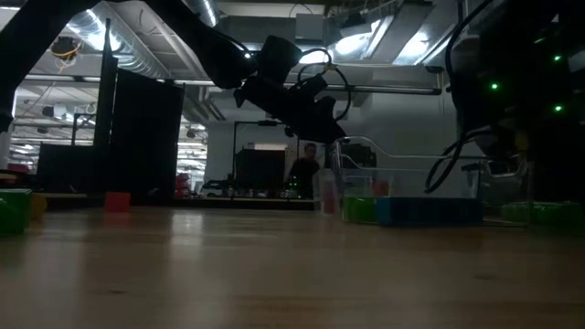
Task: Sort blocks by size
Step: Put the top large green 4 stud game piece into the bottom transparent bin
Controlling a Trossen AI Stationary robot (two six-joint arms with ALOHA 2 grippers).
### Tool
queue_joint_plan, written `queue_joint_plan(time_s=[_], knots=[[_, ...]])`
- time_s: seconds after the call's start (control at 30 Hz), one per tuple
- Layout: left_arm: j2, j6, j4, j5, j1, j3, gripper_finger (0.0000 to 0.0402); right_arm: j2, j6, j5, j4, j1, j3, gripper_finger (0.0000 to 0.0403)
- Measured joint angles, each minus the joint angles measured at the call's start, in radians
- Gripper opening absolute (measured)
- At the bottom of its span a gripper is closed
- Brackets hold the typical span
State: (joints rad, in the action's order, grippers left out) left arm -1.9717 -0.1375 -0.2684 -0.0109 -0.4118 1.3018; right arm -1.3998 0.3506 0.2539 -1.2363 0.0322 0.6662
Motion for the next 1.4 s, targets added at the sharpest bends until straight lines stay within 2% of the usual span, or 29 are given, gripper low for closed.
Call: queue_joint_plan(time_s=[0.13,0.3,0.53,0.83,0.97,1.17,1.4], knots=[[0.0,0.0,0.0,0.0,0.0,0.0,0.0219,0.0,-0.02,-0.029,0.007,0.0,0.0,0.0001],[0.0,0.0,0.0,0.0,0.0,0.0,0.0219,-0.002,0.003,0.038,-0.003,-0.005,0.001,0.0001],[0.0,0.0,0.0,0.0,0.0,0.0,0.0219,-0.003,0.003,0.058,-0.011,-0.006,0.01,0.0001],[0.0,0.0,-0.001,0.0,0.0,0.0,0.0219,-0.002,-0.052,0.069,0.067,-0.007,0.066,0.0001],[0.0,0.0,-0.001,0.0,0.0,0.0,0.0219,0.002,-0.093,0.069,0.027,-0.007,0.078,0.0001],[0.0,0.0,-0.001,0.0,0.0,0.0,0.0219,0.015,-0.062,0.121,-0.094,-0.007,0.087,0.0001],[0.0,0.0,-0.002,0.0,0.0,0.0,0.0219,0.014,-0.049,0.129,-0.081,-0.049,0.07,0.0001]])
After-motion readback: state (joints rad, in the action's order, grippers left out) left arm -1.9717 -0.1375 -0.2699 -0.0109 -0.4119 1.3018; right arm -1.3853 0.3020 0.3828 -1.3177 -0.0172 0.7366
